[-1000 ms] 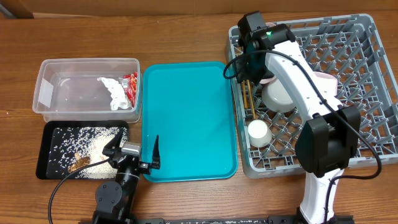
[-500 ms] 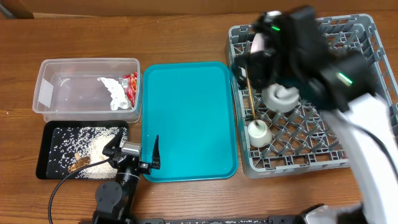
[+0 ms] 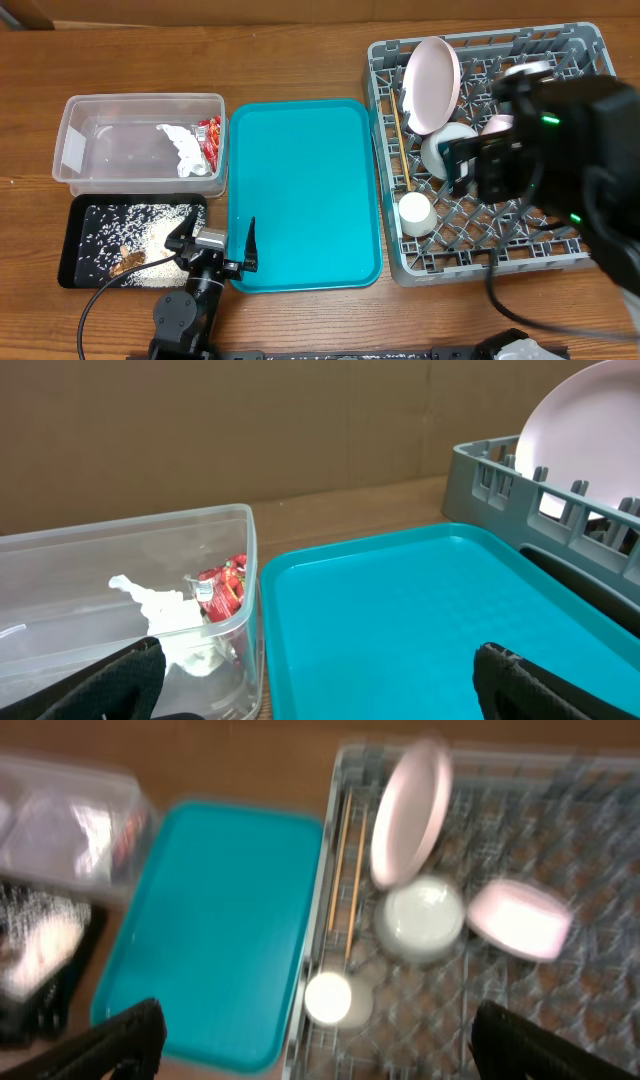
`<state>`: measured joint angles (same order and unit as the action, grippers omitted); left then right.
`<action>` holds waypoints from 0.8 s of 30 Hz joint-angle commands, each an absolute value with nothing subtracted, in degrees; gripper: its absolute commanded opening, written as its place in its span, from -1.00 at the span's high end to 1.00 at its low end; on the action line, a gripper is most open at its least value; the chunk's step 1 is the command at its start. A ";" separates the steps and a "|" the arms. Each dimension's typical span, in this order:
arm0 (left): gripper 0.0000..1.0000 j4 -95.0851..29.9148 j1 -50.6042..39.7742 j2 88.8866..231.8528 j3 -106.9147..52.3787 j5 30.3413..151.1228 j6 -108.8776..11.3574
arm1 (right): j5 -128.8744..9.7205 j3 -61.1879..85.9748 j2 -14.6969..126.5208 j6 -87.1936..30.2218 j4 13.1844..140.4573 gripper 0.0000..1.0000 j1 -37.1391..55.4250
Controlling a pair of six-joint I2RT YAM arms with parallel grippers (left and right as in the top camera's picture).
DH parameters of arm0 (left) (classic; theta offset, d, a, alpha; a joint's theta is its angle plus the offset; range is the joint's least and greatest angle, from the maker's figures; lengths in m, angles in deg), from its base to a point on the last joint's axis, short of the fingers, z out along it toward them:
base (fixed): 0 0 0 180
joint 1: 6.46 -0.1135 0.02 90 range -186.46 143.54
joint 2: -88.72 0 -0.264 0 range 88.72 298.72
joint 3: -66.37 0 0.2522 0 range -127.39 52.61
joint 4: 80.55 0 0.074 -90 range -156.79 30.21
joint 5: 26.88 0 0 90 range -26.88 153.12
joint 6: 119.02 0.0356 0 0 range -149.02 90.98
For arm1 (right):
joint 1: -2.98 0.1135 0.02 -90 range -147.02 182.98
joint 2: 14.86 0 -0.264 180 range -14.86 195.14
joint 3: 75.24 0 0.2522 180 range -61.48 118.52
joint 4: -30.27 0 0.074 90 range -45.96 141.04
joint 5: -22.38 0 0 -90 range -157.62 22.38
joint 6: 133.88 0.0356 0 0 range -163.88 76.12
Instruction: Sort waste into correct bins and load items into the dishwasher
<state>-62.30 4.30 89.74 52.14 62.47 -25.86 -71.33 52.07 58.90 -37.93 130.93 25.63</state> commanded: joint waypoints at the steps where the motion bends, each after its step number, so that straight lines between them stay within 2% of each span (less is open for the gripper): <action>1: -1.00 -62.32 4.43 89.52 52.29 63.13 -26.41 | -73.14 48.51 51.94 -38.39 121.00 -1.00 23.82; 6: -1.00 -62.32 4.43 89.52 52.29 63.15 -26.41 | -73.12 34.63 43.64 -39.44 104.85 -1.00 20.41; 13: -1.00 -62.32 4.43 89.52 52.29 63.15 -26.41 | -71.85 5.63 32.08 -39.35 84.48 -1.00 16.28; 21: -1.00 -62.32 4.43 89.52 52.29 63.15 -26.41 | -67.46 -26.02 16.21 -39.20 65.03 -1.00 16.21; 24: -1.00 -62.32 4.43 89.52 52.29 63.15 -26.41 | -66.32 -32.45 11.27 -39.17 62.06 -1.00 16.02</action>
